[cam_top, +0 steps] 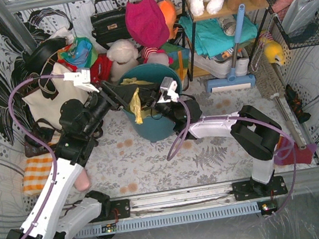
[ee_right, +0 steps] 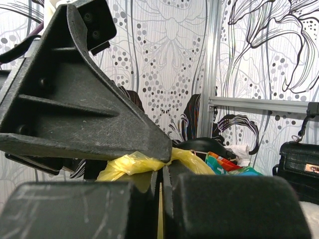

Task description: Tie the trash bag

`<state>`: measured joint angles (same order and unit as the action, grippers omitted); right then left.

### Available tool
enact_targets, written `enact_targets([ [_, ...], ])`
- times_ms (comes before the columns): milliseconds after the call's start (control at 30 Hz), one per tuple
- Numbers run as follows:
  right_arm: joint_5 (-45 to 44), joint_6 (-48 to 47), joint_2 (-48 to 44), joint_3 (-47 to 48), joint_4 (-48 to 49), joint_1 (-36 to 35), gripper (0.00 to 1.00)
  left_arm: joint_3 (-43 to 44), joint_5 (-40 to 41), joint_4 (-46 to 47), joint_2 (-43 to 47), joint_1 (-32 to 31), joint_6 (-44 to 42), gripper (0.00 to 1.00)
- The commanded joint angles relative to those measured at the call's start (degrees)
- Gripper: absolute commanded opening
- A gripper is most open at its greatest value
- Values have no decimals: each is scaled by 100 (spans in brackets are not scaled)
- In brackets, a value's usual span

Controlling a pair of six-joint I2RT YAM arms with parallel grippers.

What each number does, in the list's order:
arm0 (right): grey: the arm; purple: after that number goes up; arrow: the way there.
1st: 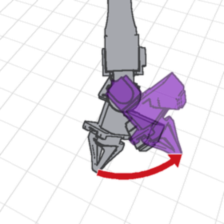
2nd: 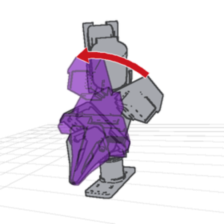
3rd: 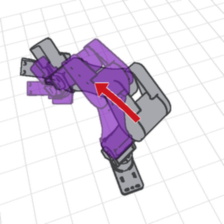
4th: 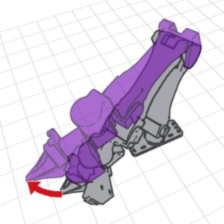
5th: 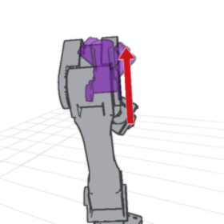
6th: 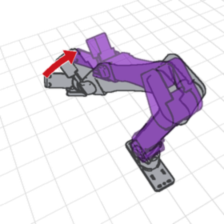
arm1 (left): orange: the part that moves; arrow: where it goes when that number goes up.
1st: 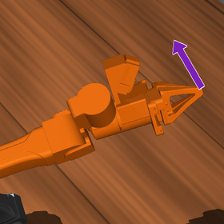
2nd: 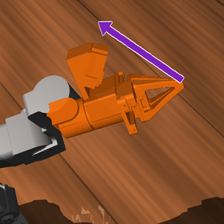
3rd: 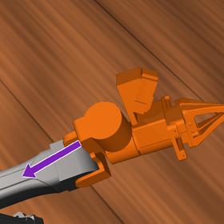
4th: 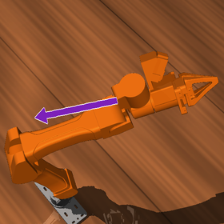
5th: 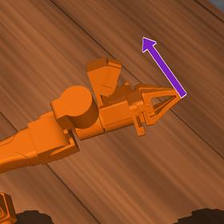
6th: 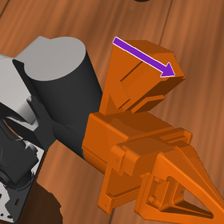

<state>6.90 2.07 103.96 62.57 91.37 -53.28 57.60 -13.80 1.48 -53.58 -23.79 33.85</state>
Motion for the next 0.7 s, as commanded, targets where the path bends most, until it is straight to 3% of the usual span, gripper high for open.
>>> enact_targets([
  [0,-101,-119,-174,206,547,48,0,289,-86,-387,146,-135,-287,66],
  [200,-53,-75,-162,204,548,50,0,1150,555,-989,-46,-133,-555,66],
  [667,24,-154,-210,159,548,51,0,1298,1460,-1393,-18,-132,-278,61],
])
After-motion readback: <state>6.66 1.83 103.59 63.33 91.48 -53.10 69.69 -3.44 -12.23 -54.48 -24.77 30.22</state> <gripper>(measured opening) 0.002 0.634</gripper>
